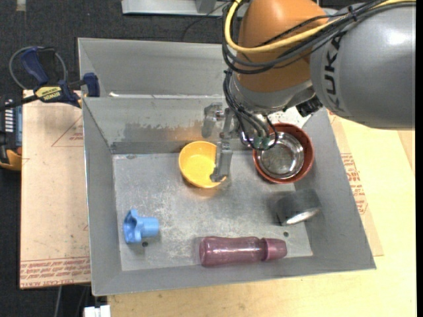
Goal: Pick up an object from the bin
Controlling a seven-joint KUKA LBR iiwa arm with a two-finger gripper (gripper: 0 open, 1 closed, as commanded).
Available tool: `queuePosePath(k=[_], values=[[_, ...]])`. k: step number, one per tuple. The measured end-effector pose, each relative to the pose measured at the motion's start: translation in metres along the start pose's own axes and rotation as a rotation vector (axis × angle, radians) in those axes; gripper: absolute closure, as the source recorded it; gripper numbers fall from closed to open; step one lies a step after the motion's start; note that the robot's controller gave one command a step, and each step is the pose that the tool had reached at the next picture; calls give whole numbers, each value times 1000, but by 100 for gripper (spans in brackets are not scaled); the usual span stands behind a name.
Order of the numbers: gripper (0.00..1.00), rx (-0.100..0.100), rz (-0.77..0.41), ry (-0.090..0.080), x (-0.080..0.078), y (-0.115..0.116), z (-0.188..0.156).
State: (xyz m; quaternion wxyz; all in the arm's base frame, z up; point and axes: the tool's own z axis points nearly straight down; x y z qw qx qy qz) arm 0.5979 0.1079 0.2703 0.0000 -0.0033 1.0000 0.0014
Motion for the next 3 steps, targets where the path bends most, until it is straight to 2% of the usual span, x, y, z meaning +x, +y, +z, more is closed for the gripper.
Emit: queuePosePath(k=[1, 2, 3], values=[[0, -3, 18, -13, -39, 16, -109], [0, -1, -21, -1, 34, -3, 13], [0, -8, 70, -27, -1, 27, -65]])
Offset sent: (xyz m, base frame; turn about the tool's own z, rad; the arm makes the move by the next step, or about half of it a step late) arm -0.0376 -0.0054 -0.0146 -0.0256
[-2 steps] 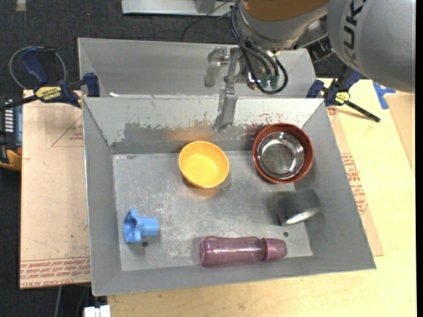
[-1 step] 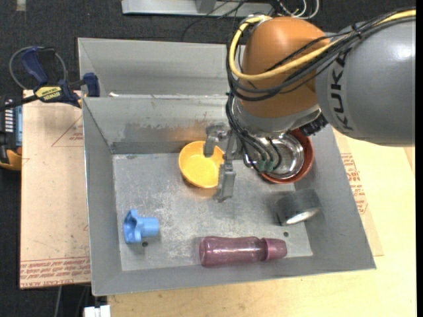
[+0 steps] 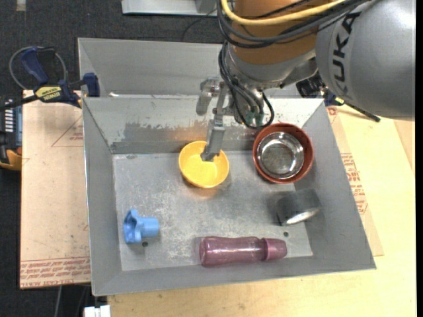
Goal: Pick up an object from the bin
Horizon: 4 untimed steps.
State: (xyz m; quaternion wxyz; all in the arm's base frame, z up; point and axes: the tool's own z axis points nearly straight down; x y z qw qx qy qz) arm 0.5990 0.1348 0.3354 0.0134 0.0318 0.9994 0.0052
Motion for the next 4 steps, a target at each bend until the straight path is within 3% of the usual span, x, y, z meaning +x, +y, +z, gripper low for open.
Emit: queuePosePath(k=[1, 2, 3, 4], values=[[0, 7, -14, 26, 35, -19, 111], [0, 8, -27, 31, 44, -17, 140], [0, 3, -329, 27, 93, -36, 80], [0, 6, -63, 34, 57, -31, 129]])
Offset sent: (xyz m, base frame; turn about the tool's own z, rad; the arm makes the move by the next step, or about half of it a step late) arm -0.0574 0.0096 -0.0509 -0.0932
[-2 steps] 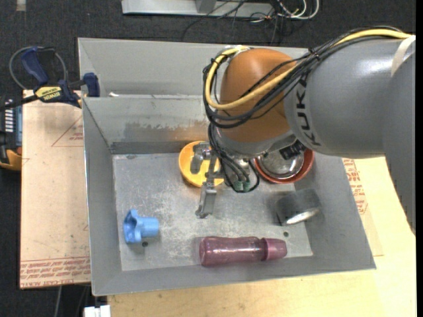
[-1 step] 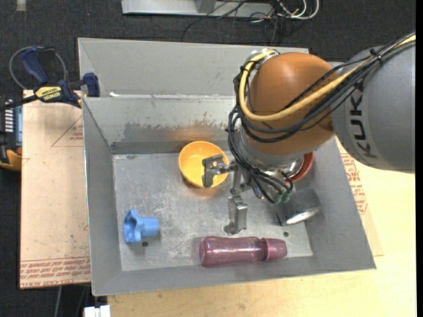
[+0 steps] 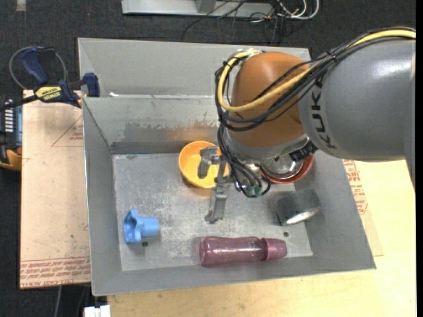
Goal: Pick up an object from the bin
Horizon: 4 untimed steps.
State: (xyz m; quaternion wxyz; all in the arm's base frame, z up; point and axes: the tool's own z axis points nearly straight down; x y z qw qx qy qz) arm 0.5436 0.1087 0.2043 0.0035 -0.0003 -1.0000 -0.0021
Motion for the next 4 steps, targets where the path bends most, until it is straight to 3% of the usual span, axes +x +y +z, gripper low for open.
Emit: queuePosePath(k=[1, 2, 3, 4], values=[[0, -1, -90, -7, 22, 4, -9], [0, -1, -7, -6, -3, 0, 13], [0, -2, -43, -10, 4, 3, -1], [0, -2, 40, -3, -22, -10, 43]])
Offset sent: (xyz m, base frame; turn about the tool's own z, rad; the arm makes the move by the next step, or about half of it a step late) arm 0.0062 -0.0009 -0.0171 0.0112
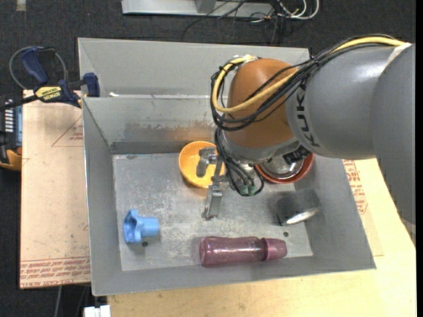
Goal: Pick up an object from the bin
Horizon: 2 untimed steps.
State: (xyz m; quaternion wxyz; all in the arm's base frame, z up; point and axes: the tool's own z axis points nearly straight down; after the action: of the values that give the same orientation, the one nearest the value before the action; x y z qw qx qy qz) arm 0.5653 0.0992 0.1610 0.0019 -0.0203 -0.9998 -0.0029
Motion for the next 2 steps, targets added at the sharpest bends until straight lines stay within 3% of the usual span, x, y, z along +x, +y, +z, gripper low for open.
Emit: queuePosePath(k=[1, 2], values=[[0, -4, -53, -15, 19, 10, -36], [0, -4, -11, -12, 7, 5, -18]])
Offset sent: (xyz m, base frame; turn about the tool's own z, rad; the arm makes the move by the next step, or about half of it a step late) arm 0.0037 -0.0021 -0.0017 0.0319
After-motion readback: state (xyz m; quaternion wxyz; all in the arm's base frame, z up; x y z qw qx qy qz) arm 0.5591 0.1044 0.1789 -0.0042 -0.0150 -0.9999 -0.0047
